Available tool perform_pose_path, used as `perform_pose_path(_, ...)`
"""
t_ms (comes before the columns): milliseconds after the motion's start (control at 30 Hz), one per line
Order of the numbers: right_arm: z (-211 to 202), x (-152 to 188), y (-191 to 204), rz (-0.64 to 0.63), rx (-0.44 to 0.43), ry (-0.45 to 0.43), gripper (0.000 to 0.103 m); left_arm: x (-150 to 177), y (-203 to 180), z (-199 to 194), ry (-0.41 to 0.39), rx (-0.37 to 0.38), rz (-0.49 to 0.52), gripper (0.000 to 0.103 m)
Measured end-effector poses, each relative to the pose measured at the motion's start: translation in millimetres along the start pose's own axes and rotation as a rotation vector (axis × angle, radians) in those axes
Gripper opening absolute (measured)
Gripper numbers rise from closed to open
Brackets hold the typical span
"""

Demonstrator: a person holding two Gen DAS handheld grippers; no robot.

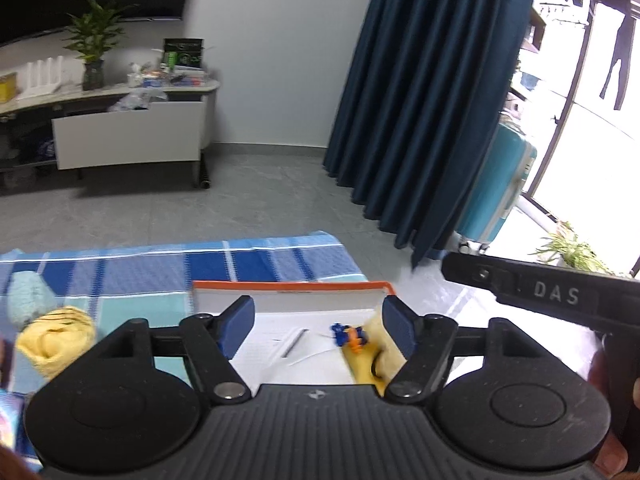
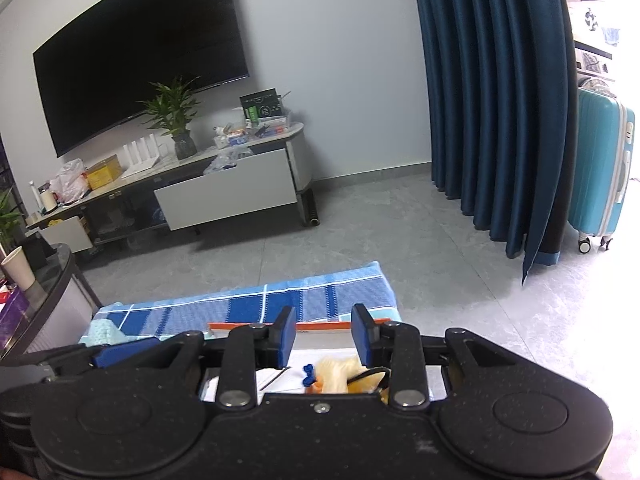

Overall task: Organize soft objects
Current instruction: 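Open the left tool to drop the goggles into the box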

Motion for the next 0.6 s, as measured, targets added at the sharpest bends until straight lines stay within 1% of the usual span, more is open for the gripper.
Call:
perform_pose_path(267, -2, 10, 28, -0.033, -0.035, 0.023, 0.042, 3, 30, -15, 0.032, -0.137, -0.016, 0.08)
perform_pose_path(433, 1, 17, 46, -0.048, -0.054, 0.044, 0.043, 3, 48, -22, 0.038, -0.173, -0.042, 0.082)
perform_pose_path(500, 3, 20, 53, -0.054, -0.063, 0.052, 0.045, 3, 54, -26, 0.036, -0.183, -0.051, 0.084)
perform_pose_path(600, 6, 24, 63, -0.067, -0.073, 0.062, 0.045, 5, 63, -30, 0.038, -0.198, -0.059, 0.085)
Point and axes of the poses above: each gripper's, at about its wrist camera, not at the fingertips, and z roughly the way its jaws point, y to its left, x to its underside, the point moved 9 cm from there along z, roughly the way its jaws point, and after that the axes turned 12 degrees about -x, right-handed, at the moved point
